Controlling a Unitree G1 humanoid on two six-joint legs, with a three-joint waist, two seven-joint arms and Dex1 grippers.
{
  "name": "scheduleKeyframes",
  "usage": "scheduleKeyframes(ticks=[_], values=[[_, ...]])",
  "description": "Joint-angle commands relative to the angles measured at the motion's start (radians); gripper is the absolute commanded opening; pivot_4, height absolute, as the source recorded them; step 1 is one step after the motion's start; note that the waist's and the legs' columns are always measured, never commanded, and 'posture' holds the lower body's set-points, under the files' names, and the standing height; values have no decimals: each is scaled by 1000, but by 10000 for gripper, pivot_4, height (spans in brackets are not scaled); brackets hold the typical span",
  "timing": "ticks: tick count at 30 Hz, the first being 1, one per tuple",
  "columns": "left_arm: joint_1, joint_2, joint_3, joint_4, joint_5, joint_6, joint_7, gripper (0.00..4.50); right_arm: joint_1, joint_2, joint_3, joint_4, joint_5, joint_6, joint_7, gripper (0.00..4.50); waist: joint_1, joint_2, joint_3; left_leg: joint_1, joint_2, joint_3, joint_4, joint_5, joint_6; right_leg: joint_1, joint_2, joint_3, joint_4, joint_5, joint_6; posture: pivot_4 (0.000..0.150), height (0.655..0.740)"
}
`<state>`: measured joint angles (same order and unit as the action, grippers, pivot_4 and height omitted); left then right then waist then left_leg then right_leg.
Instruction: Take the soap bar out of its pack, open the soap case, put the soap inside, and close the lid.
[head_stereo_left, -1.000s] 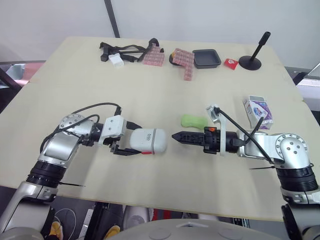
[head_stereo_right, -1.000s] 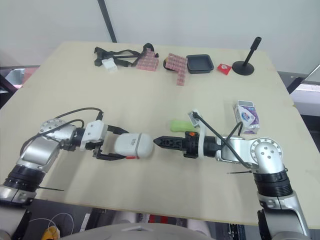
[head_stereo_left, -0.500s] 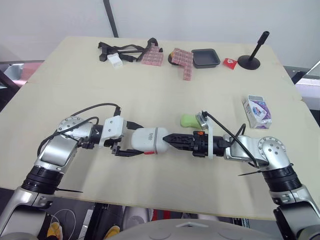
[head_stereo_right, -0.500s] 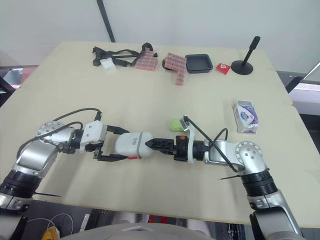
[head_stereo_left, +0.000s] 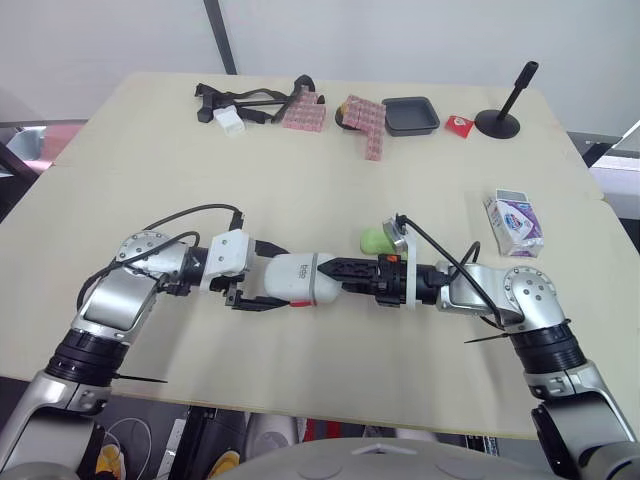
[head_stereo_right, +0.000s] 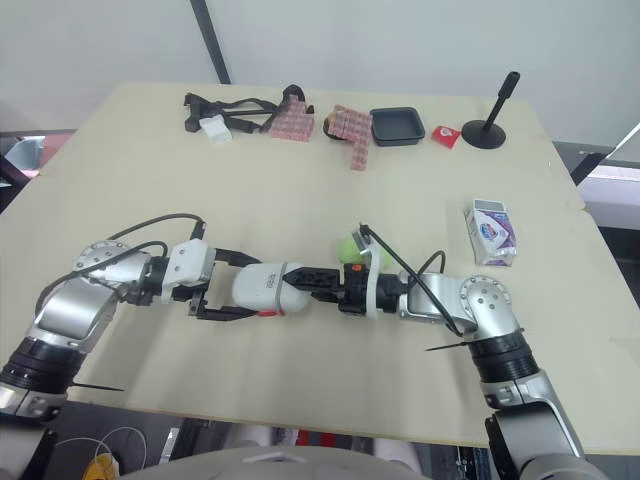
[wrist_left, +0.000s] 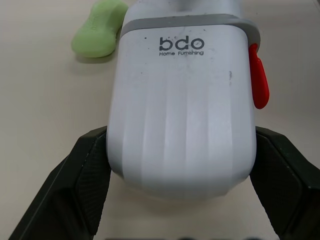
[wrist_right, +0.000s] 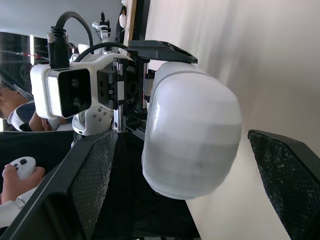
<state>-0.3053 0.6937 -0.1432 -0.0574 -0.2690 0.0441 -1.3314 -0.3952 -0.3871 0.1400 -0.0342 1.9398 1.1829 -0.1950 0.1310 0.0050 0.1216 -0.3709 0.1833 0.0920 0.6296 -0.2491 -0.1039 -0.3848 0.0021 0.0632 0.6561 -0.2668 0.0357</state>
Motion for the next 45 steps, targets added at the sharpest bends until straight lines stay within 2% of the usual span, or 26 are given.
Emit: scheduleKeyframes(ticks=[1,2,7,16,31,45], values=[[-5,1,4,-13,-5,-26,4,34659,-17,5,-8,-4,32,5,-7,39333,1,0,0,0,0,0,0,0,0,0,0,0,0,0,0,1500,7400],[-3,1,3,-12,-4,-28,5,34659,-17,7,-9,-4,32,5,-7,37255,1,0,0,0,0,0,0,0,0,0,0,0,0,0,0,1500,7400],[1,0,-2,-16,-2,-31,8,34659,-10,19,-14,-3,32,0,-13,21212,1,0,0,-1,0,0,0,0,0,-1,0,0,0,0,0,1500,7400],[-6,8,1,-30,-9,-16,16,34659,16,23,-30,4,32,11,-23,21212,1,0,0,-1,0,0,1,0,0,-1,0,0,1,0,0,1500,7400],[55,38,64,-38,-43,-57,23,34659,51,-48,-99,-67,32,8,14,21212,2,0,0,-2,0,0,2,0,0,-2,0,-1,2,0,0,1500,7400],[28,-3,65,23,-30,-121,62,34659,74,-94,-98,-137,32,-27,-39,21212,3,-1,0,-2,0,0,3,0,0,-3,0,-1,3,0,0,1500,7400]])
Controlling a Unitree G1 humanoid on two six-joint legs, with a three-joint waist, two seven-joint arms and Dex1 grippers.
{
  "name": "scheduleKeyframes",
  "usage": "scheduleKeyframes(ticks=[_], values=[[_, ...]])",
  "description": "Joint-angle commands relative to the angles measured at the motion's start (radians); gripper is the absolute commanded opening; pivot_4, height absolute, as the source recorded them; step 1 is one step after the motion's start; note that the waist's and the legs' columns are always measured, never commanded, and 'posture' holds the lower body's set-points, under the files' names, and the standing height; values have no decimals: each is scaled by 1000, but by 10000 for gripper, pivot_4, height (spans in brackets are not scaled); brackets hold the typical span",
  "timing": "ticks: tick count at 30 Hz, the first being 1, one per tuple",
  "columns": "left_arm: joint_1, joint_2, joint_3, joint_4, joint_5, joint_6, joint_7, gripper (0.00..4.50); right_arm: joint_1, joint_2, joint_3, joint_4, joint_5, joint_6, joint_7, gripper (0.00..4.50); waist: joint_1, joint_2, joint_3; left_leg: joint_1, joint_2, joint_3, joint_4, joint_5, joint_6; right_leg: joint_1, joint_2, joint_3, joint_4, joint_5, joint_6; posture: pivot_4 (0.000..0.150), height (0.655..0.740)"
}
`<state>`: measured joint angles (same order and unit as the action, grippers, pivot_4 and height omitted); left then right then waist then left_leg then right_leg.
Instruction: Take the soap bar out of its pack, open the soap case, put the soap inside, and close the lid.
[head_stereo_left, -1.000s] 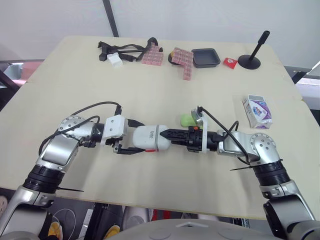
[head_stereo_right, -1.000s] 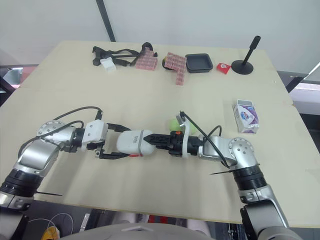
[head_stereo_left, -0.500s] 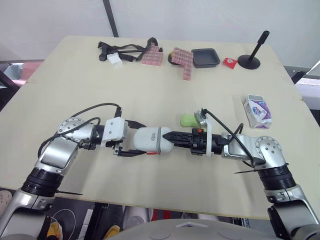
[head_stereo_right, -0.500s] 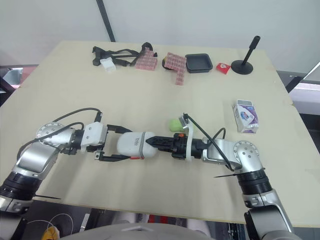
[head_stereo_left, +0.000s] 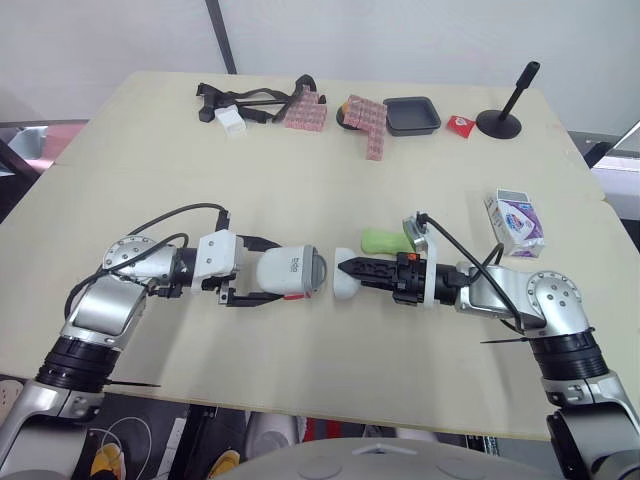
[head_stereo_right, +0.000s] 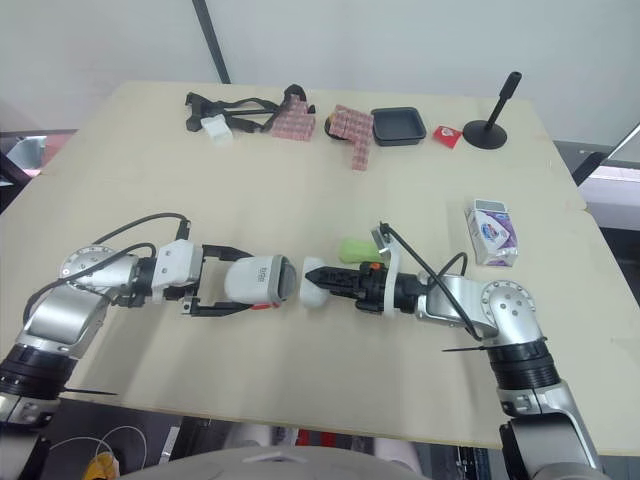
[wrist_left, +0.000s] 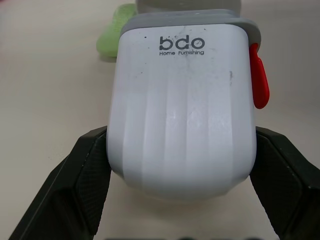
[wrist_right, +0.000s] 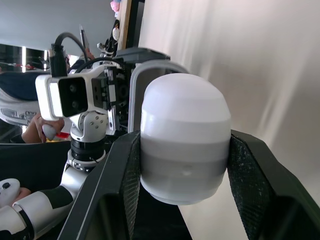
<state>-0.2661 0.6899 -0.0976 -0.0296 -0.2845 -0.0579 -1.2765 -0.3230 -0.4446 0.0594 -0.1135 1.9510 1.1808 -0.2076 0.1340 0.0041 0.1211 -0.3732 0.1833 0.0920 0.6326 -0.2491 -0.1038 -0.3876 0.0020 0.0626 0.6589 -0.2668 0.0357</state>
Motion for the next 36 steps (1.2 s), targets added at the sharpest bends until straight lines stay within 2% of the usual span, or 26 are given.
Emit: scheduleKeyframes(ticks=[1,5,10,13,18,22,25,31,33,36], values=[[-9,0,19,0,-15,-20,6,34659,2,-62,-19,-88,8,-45,-57,21212,1,0,0,0,0,0,0,0,0,0,0,0,0,0,0,1500,7400],[-11,-2,14,31,-8,-33,1,34659,16,-147,-11,-175,-19,-83,-112,21212,2,0,0,0,0,0,0,0,0,0,0,0,0,0,0,1500,7400],[-40,-9,7,107,8,-65,-13,34659,31,-241,-28,-264,21,-131,-158,21212,2,-1,0,0,0,0,0,0,0,0,0,1,0,0,0,1500,7400],[-80,-22,-7,170,24,-97,-27,34659,27,-406,-80,-294,21,-120,-201,21212,7,0,0,0,0,0,0,0,0,0,0,1,0,0,0,1500,7400],[-131,-45,-25,247,39,-146,-57,34659,87,-644,-104,-202,21,-61,-225,21212,18,-1,-1,0,0,0,0,0,0,2,0,2,-3,0,1,1500,7400],[-178,-68,-36,305,47,-177,-69,34659,131,-772,-141,-101,21,-3,-241,21212,26,-1,0,-1,-1,0,0,-1,0,2,3,5,-3,0,1,1500,7400],[-193,-78,-41,331,51,-195,-76,34659,128,-799,-145,-51,21,19,-264,21212,27,-2,0,0,-1,0,0,-1,0,2,4,6,-3,0,1,1500,7400],[-192,-87,-43,335,57,-208,-75,34659,59,-716,-131,43,21,32,-387,21212,30,-1,0,-1,-1,0,1,-1,0,2,5,6,-3,0,1,1500,7400],[-190,-88,-42,333,59,-209,-73,34659,45,-687,-120,44,21,36,-415,30730,31,-1,0,-1,-1,0,1,-1,0,2,5,6,-3,0,1,1500,7400],[-186,-89,-41,326,59,-208,-70,34659,29,-655,-117,58,21,51,-432,40599,35,-1,0,-1,-1,0,1,-1,0,2,5,5,-3,0,1,1500,7400]])
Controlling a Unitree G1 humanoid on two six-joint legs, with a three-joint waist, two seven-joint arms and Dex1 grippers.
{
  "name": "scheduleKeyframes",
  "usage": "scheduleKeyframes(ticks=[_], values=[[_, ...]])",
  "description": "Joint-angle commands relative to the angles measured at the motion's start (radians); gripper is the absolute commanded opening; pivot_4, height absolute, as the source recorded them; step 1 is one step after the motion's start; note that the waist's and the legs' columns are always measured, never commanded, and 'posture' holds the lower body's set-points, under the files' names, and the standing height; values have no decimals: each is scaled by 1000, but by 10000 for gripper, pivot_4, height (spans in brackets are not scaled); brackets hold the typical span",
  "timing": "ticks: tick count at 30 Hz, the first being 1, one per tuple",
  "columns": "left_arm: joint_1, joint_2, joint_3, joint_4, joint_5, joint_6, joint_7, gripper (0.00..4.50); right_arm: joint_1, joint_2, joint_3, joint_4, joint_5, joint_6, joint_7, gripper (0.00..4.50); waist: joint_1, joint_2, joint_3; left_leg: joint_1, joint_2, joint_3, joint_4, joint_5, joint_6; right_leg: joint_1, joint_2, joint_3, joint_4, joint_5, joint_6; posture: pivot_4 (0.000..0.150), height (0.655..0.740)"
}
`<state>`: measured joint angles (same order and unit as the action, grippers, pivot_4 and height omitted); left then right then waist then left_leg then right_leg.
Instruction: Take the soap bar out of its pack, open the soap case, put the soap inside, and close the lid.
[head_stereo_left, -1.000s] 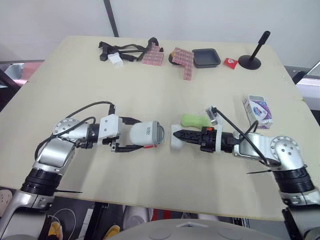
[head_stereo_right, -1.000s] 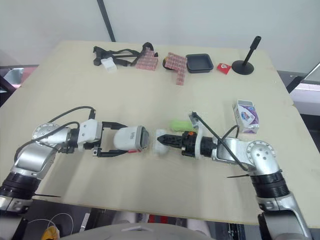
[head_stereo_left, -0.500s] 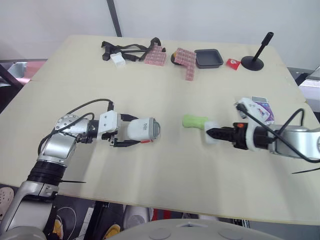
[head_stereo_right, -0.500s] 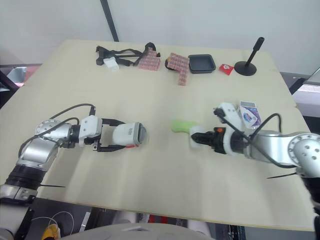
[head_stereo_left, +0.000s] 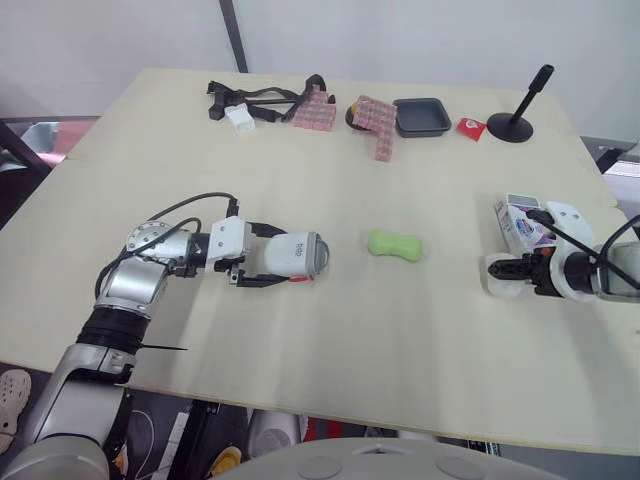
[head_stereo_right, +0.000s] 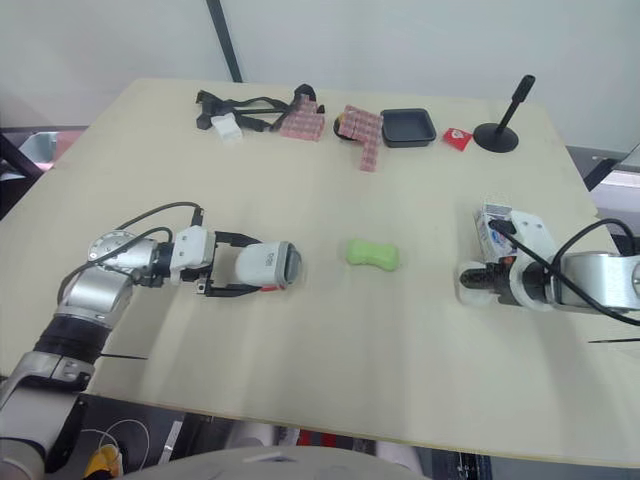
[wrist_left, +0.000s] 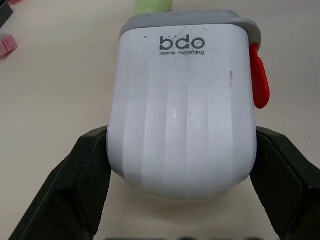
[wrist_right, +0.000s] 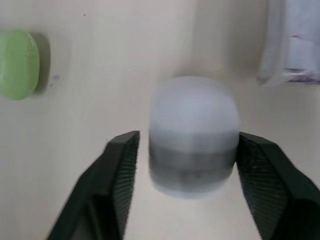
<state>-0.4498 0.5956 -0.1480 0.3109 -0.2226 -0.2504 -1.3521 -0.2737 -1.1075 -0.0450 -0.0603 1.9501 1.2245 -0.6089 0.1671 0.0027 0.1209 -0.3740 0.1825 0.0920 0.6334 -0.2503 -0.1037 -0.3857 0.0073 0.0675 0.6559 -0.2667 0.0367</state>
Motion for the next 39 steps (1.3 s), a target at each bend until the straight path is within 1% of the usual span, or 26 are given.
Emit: scheduleKeyframes(ticks=[1,6,8,10,12,14,15,17,19,21,23,24,25,27,28,31,32,37,39], values=[[-1,5,10,-16,-3,-15,6,34659,-24,14,-15,9,22,10,-39,44121,4,0,0,0,0,0,0,0,0,0,0,0,0,0,0,1500,7400],[5,3,8,-16,1,-20,13,34659,-51,-25,-29,-9,22,50,30,44630,9,1,0,0,0,0,0,0,0,0,0,-2,0,0,0,1500,7400],[4,-3,3,-14,4,-22,17,34659,-50,-91,-25,-27,22,71,68,44630,14,1,1,0,0,0,0,0,0,0,0,-2,0,0,0,1500,7400],[2,-7,0,-14,5,-22,18,34659,-45,-163,-31,-60,22,107,153,44630,19,1,1,0,0,0,0,0,0,0,0,-2,-1,0,0,1500,7400],[0,-9,-2,-12,5,-22,16,34659,-44,-221,-66,-133,17,159,298,44630,22,1,1,0,0,0,0,0,0,0,0,-2,-1,0,0,1500,7400],[-4,-8,-5,-8,5,-24,13,34659,-30,-255,-141,-256,-90,217,480,44630,22,1,1,0,1,0,0,-1,0,1,1,-2,-2,0,0,1500,7400],[-6,-8,-6,-5,5,-25,13,34659,-13,-271,-180,-333,-178,227,584,44630,23,1,1,0,1,0,0,-1,0,1,1,-2,-2,0,0,1500,7400],[-13,-9,-9,0,5,-23,13,34659,101,-308,-258,-524,-487,61,896,44630,29,1,1,-1,2,0,0,-1,0,0,1,-3,-1,0,0,1500,7400],[-19,-10,-12,3,6,-24,15,34659,232,-262,-350,-597,-702,-138,1160,44630,28,-2,-1,-1,4,-1,2,-2,1,0,-2,-5,-2,0,1,1500,7400],[-22,-10,-13,4,9,-21,17,34659,313,-197,-366,-578,-862,-310,1281,44630,25,-4,-1,-2,5,-1,9,-4,3,-4,-4,-6,2,0,0,1500,7400],[-25,-3,-17,2,14,-12,15,34659,327,-144,-301,-540,-1032,-480,1321,44630,17,-4,-1,-5,2,-1,14,-5,5,-7,-7,-5,5,-1,0,1500,7400],[-26,1,-17,0,14,-5,12,34659,319,-110,-269,-531,-1087,-541,1339,44630,11,-4,-1,-4,1,0,15,-5,5,-7,-8,-4,7,-1,0,1500,7400],[-28,6,-18,0,15,5,7,34659,303,-54,-241,-527,-1160,-645,1354,44630,4,-4,-1,-3,0,0,15,-5,5,-7,-8,-3,9,-1,0,1500,7400],[-31,15,-21,3,16,17,-5,34659,269,35,-205,-516,-1244,-765,1361,44630,-10,-4,-2,-2,1,0,16,-4,5,-7,-8,-1,11,-1,0,1500,7400],[-36,18,-22,2,17,27,-9,34659,231,88,-160,-493,-1294,-827,1366,44630,-19,-4,-2,-2,1,0,15,-4,5,-7,-8,0,12,-1,0,1500,7400],[-54,16,-19,-8,7,75,-10,34659,162,177,-67,-450,-1353,-900,1423,44630,-45,-4,-1,-3,1,1,14,-3,4,-6,-6,2,13,-1,0,1500,7400],[-60,15,-18,-11,5,92,-9,34659,149,193,-56,-444,-1342,-893,1445,44630,-47,-4,-1,-2,1,1,14,-3,4,-6,-6,2,13,-1,0,1500,7400],[-70,24,-20,-19,13,128,-15,34659,109,228,-16,-398,-1330,-872,1531,44630,-49,-4,-1,-2,1,1,13,-3,4,-4,-5,3,11,-1,0,1500,7400],[-73,27,-21,-25,17,145,-16,34659,111,235,-4,-385,-1353,-892,1554,44630,-46,-4,-1,-2,1,1,13,-3,4,-4,-5,3,11,-1,0,1500,7400]])
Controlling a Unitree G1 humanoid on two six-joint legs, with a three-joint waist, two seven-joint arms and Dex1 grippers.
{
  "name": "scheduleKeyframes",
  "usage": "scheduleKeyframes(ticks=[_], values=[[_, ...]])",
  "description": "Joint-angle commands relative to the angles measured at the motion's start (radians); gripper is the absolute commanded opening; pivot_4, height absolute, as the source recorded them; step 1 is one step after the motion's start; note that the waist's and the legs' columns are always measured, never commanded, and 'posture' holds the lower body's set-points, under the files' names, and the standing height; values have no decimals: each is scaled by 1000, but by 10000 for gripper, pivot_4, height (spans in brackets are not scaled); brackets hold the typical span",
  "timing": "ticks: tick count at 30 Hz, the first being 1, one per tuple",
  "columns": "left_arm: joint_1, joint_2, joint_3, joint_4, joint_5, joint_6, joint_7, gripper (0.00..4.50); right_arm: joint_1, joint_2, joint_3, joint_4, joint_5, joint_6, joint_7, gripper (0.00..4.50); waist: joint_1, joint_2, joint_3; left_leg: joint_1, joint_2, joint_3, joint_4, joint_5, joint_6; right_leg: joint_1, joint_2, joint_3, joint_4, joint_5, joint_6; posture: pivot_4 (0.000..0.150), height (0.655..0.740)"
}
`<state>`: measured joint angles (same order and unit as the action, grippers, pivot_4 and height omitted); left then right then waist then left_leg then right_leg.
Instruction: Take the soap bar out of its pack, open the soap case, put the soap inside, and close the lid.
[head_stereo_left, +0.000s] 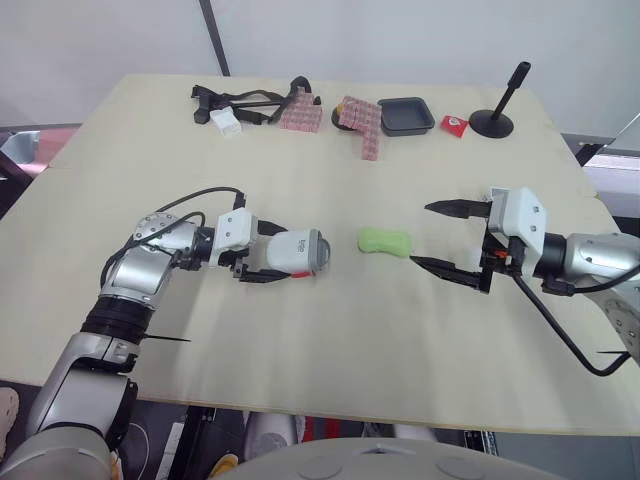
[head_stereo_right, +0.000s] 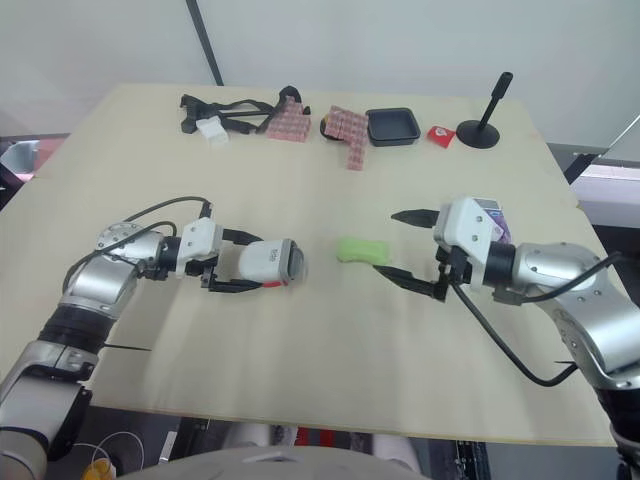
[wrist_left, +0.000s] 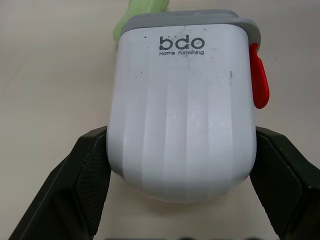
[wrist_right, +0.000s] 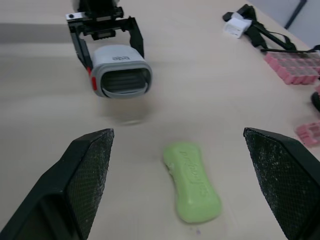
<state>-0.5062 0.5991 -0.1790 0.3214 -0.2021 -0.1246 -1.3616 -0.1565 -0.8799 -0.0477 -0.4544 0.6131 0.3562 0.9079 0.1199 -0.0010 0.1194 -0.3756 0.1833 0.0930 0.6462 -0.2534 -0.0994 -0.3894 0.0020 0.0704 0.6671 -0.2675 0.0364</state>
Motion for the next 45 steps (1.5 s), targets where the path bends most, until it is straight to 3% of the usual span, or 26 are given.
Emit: scheduleKeyframes(ticks=[1,20,29,33,41,45], values=[[-18,26,10,-38,-3,27,-6,34659,-3,11,3,9,-28,-31,45,44630,3,0,0,0,0,0,0,0,0,0,0,0,0,0,0,1500,7400],[-79,5,-13,-28,34,71,14,34659,37,72,50,-11,-167,-78,63,44630,13,0,0,1,0,0,0,0,0,1,0,0,0,0,0,1500,7400],[-209,-16,-97,32,137,108,18,34659,39,104,77,-14,-219,-80,37,44630,13,0,0,2,0,0,0,0,0,1,0,0,0,0,0,1500,7400],[-288,-42,-189,89,269,47,51,34659,53,119,81,-8,-250,-89,14,44630,15,0,0,1,0,0,0,0,0,2,0,0,0,0,0,1500,7400],[-338,-114,-208,98,283,112,69,34659,89,153,84,-34,-265,-82,-19,44630,16,0,0,1,0,0,0,0,0,2,0,1,0,0,0,1500,7400],[-348,-86,-226,110,331,116,72,34659,98,156,84,-42,-274,-80,-26,44630,12,0,0,2,0,0,0,0,0,2,0,1,0,0,0,1500,7400]])
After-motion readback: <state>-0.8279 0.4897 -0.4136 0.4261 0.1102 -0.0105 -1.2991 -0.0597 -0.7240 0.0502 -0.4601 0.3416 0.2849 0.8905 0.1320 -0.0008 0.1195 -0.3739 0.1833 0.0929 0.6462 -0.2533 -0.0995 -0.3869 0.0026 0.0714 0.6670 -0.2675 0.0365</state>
